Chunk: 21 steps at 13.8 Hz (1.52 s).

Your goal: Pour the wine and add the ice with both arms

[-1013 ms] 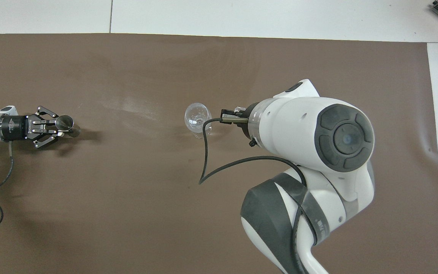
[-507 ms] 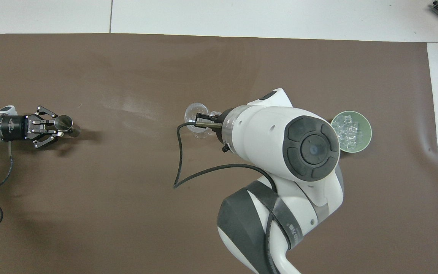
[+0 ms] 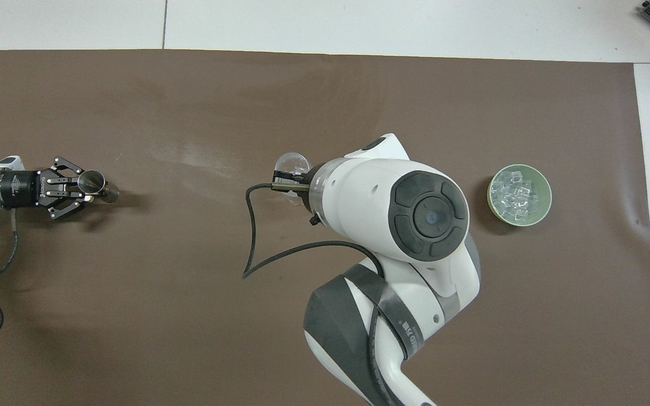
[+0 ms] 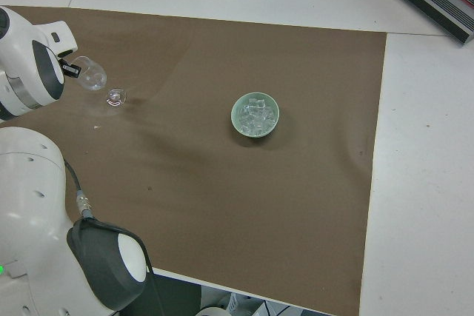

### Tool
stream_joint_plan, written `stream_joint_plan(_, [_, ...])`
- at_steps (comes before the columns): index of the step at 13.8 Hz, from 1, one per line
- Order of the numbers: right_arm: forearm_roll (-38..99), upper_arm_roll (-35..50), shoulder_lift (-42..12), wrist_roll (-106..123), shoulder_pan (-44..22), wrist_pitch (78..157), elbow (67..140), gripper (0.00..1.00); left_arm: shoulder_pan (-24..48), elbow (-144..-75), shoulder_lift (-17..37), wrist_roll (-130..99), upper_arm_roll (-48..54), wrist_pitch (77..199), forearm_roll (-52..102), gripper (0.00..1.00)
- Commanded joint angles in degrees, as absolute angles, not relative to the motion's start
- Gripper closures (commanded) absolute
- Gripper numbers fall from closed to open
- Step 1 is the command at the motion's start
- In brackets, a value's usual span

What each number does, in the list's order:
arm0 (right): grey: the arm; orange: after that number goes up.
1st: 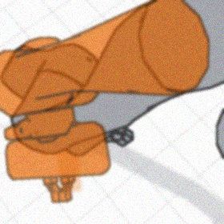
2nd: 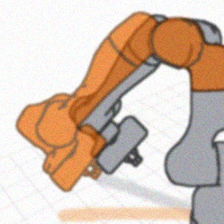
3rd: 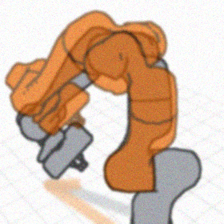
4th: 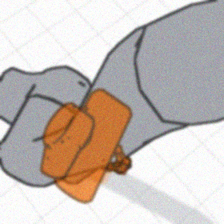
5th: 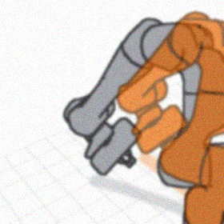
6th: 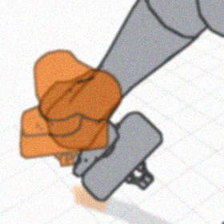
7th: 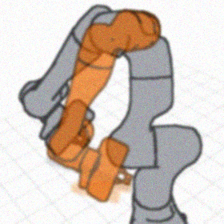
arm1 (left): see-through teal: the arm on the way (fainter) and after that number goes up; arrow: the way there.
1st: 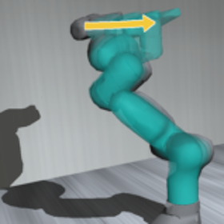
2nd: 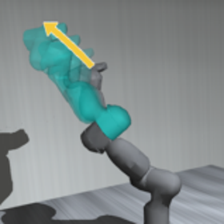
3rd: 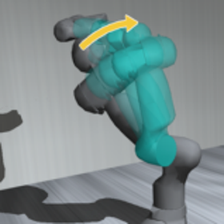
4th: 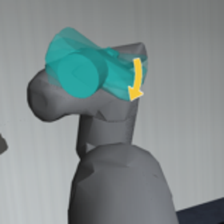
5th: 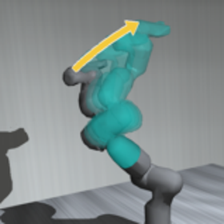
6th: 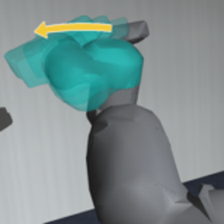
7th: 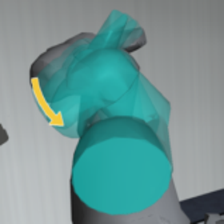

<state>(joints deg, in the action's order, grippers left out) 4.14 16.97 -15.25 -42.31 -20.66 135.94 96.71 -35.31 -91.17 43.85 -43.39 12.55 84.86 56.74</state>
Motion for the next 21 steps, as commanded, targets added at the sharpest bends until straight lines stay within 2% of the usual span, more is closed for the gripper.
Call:
stream_joint_plan(1, [3.87, 17.31, -16.44, -43.95, -20.57, 136.32, 95.01, 1.00, -35.07, -89.47, 45.26, -43.24, 12.48, 86.04, 55.63, 1.00])
stream_joint_plan(8, [1.76, 17.31, -16.61, -43.42, -20.22, 136.41, 95.27, 1.00, -35.07, -89.21, 45.35, -43.42, 12.39, 86.66, 55.11, 0.99])
stream_joint_plan(10, [1.50, 17.23, -16.61, -43.07, -20.13, 136.41, 95.36, 1.00, -35.16, -89.21, 45.62, -43.59, 12.39, 86.66, 55.11, 0.95])
stream_joint_plan(12, [-0.69, 17.23, -16.61, -42.98, -19.87, 136.41, 95.45, 1.00, -35.07, -89.12, 45.62, -43.94, 12.39, 86.66, 55.11, 0.83])
stream_joint_plan(14, [-0.88, 17.23, -16.61, -43.07, -19.95, 136.49, 95.97, 1.00, -34.98, -89.12, 45.62, -44.03, 12.39, 87.18, 54.93, 0.76])
stream_joint_plan(15, [-0.97, 17.23, -16.61, -43.07, -19.95, 136.41, 95.98, 0.97, -34.98, -89.12, 45.62, -44.03, 12.39, 87.54, 54.84, 0.76])
stream_joint_plan(17, [-0.97, 17.23, -16.61, -43.07, -19.86, 136.49, 95.98, 0.82, -35.07, -89.03, 45.62, -43.95, 12.39, 87.63, 54.76, 0.73])
stream_joint_plan(18, [-0.97, 17.23, -16.61, -43.07, -19.86, 136.58, 95.89, 0.75, -35.07, -89.03, 45.62, -44.03, 12.39, 87.63, 54.76, 0.67])
stream_joint_plan(19, [-0.97, 17.23, -16.61, -43.07, -19.69, 136.58, 95.80, 0.52, -35.07, -89.03, 45.62, -44.03, 12.39, 87.63, 54.76, 0.61])
stream_joint_plan(20, [-0.88, 17.23, -16.61, -43.33, -19.60, 136.67, 95.63, 0.32, -35.07, -88.95, 45.53, -44.38, 12.39, 87.63, 54.67, 0.53])
stream_joint_plan(21, [-0.88, 17.23, -16.61, -43.42, -19.51, 136.67, 95.45, 0.32, -35.07, -88.51, 45.53, -45.60, 12.39, 87.54, 53.97, 0.42])
